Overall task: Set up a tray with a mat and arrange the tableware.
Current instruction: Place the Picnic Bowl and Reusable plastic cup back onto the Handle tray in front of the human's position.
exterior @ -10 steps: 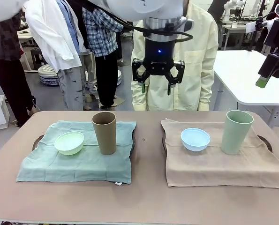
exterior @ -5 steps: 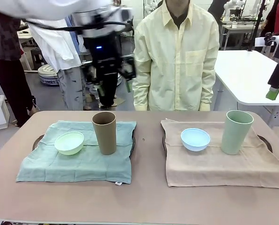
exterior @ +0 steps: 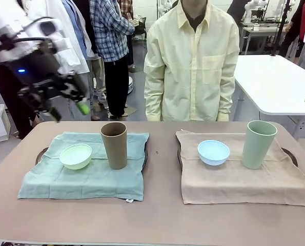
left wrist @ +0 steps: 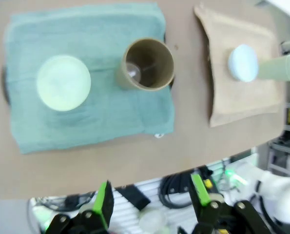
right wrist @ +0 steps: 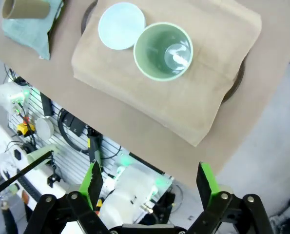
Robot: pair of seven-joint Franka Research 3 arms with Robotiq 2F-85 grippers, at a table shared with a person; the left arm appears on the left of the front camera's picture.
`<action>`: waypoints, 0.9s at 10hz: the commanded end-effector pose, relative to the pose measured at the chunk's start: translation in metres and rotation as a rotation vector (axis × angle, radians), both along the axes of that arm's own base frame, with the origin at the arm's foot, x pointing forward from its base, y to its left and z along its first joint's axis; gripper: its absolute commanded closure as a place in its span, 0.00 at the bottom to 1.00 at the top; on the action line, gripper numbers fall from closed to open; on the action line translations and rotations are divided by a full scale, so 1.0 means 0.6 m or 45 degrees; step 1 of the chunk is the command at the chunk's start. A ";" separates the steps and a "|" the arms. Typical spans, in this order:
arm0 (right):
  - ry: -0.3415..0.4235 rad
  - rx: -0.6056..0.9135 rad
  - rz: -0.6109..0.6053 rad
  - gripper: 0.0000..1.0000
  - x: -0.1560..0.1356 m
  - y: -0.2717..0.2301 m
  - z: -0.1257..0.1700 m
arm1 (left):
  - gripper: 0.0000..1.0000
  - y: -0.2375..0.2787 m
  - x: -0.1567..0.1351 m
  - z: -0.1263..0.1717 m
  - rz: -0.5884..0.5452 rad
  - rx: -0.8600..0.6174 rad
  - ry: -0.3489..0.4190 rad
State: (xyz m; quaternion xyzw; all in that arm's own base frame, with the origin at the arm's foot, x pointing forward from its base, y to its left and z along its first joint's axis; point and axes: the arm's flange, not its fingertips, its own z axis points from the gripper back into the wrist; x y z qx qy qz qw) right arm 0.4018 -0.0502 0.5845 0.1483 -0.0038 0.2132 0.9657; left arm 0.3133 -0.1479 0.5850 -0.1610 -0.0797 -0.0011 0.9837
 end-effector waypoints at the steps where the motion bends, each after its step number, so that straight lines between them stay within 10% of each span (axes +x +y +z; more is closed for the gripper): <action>1: 0.058 0.055 -0.059 0.00 -0.020 0.003 -0.026 | 0.18 0.051 -0.025 0.005 0.008 -0.010 0.035; 3: 0.028 -0.211 -0.058 0.00 -0.006 0.008 -0.026 | 0.18 0.037 -0.016 0.004 0.014 -0.007 0.017; 9: 0.057 0.077 -0.056 0.00 -0.017 -0.021 -0.045 | 0.18 0.089 -0.012 -0.014 0.027 -0.167 0.077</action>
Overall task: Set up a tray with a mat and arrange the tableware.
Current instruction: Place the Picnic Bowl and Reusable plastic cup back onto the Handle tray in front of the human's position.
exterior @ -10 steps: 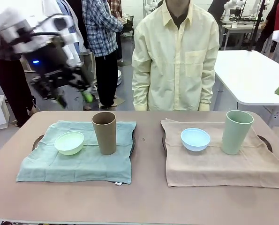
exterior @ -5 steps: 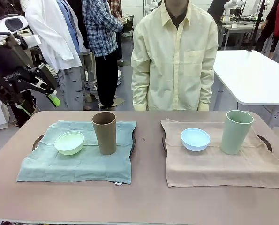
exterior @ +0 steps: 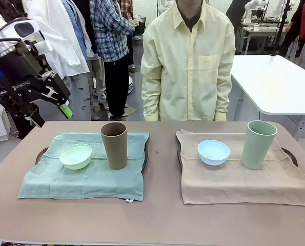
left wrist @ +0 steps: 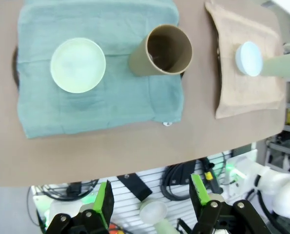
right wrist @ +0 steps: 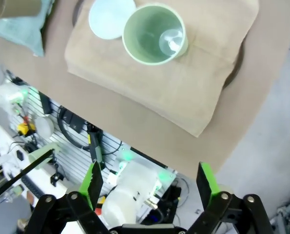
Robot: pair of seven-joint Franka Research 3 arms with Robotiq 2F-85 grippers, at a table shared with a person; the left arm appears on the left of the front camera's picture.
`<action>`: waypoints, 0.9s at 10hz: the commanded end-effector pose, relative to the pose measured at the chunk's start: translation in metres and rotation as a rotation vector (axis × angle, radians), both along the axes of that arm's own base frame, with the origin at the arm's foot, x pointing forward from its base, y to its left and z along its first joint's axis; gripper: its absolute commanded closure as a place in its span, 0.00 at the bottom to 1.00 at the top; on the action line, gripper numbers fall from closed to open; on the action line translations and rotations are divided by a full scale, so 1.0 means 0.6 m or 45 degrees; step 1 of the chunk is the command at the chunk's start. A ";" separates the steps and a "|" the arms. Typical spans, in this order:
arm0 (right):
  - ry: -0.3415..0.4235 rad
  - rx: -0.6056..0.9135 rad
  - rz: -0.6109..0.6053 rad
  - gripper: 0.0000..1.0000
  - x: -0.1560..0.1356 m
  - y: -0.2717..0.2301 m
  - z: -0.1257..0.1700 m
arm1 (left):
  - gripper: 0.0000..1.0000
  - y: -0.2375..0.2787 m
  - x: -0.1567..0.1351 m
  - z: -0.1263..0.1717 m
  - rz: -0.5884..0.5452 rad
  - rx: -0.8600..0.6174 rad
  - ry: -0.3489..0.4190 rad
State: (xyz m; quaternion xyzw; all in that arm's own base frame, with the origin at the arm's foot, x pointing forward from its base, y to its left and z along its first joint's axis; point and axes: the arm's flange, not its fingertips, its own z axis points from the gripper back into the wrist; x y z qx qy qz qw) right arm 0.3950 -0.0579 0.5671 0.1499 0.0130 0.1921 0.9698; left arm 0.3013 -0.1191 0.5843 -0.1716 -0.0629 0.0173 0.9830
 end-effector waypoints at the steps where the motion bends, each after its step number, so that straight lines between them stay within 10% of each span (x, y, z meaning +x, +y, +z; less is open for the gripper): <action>1: 0.017 0.177 -0.064 0.00 -0.014 -0.023 -0.035 | 0.18 0.090 0.012 -0.022 0.034 -0.303 0.054; 9: 0.004 0.954 -0.478 0.00 -0.120 -0.193 -0.109 | 0.18 0.388 -0.032 -0.124 0.278 -1.059 0.165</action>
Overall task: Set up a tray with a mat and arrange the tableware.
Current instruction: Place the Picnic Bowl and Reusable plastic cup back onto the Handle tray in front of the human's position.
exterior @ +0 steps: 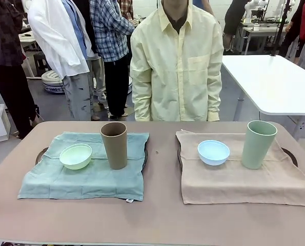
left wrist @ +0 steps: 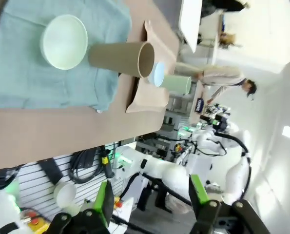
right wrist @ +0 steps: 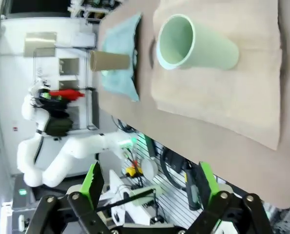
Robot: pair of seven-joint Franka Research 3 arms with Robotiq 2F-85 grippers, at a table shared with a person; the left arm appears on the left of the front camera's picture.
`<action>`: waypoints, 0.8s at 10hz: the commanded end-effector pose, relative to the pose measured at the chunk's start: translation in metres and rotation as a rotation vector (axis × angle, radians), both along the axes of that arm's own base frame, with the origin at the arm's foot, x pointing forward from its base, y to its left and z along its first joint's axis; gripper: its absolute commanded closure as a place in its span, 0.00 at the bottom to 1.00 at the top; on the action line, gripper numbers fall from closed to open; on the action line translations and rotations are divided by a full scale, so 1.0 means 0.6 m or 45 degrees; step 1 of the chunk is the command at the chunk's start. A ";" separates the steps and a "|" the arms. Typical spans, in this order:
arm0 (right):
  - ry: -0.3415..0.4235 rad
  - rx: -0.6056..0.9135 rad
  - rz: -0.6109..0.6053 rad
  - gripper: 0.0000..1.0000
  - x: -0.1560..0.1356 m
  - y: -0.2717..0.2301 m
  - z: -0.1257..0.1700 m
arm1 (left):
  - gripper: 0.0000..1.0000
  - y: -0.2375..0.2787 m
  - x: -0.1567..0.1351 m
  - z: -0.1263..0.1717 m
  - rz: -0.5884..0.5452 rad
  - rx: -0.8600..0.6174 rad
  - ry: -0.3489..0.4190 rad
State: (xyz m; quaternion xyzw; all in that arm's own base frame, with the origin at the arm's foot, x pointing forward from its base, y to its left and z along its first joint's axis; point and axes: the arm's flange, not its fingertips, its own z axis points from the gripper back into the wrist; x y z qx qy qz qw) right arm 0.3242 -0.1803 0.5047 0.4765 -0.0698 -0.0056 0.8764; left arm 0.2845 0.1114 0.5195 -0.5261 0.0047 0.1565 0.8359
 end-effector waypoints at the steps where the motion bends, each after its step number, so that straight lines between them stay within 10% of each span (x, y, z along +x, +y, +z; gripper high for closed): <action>1: -0.041 0.095 -0.006 0.00 -0.005 0.007 -0.006 | 0.18 0.019 -0.006 -0.027 0.026 -0.058 -0.009; 8: -0.008 0.116 0.032 0.00 -0.009 0.010 -0.003 | 0.18 0.033 -0.011 -0.027 0.041 -0.025 0.007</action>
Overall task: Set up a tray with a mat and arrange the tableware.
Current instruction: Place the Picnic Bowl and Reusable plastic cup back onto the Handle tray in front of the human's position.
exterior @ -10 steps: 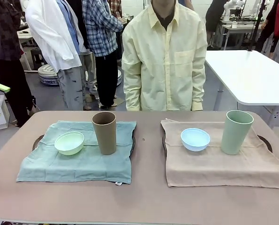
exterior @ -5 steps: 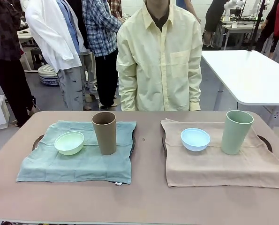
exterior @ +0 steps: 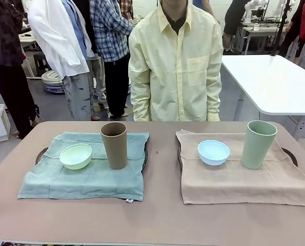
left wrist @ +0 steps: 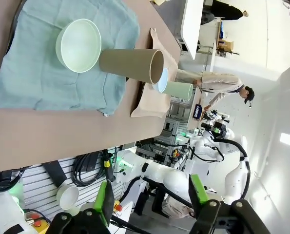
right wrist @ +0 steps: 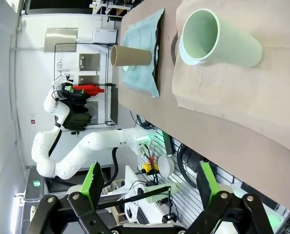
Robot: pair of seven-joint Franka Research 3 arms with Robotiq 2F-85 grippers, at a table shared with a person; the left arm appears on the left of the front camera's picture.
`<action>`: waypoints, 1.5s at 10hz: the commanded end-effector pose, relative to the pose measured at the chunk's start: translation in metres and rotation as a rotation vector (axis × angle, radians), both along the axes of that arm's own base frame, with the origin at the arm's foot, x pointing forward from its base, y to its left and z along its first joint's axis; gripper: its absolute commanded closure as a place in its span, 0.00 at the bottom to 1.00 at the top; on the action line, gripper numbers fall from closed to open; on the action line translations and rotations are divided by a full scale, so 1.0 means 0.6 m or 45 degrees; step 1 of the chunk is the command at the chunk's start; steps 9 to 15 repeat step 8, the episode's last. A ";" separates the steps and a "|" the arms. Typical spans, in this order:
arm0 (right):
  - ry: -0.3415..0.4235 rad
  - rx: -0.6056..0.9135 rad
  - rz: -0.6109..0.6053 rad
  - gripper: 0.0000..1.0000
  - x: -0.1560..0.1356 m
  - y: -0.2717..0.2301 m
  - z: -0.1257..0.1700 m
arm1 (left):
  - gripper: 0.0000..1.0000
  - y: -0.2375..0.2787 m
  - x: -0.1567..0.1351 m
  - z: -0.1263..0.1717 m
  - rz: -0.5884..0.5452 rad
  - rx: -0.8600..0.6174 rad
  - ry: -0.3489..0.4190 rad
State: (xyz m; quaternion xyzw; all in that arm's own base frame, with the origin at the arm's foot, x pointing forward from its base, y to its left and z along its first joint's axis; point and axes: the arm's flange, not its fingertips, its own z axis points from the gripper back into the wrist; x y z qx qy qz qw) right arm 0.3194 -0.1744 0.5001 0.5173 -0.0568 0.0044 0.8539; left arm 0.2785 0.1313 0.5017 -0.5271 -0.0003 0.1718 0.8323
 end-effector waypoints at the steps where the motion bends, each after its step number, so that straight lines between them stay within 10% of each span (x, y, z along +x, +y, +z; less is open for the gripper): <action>1: -0.019 -0.001 -0.014 0.00 -0.001 0.000 0.005 | 0.18 0.000 -0.001 0.003 0.001 -0.021 -0.002; 15: -0.019 -0.001 -0.014 0.00 -0.001 0.000 0.005 | 0.18 0.000 -0.001 0.003 0.001 -0.021 -0.002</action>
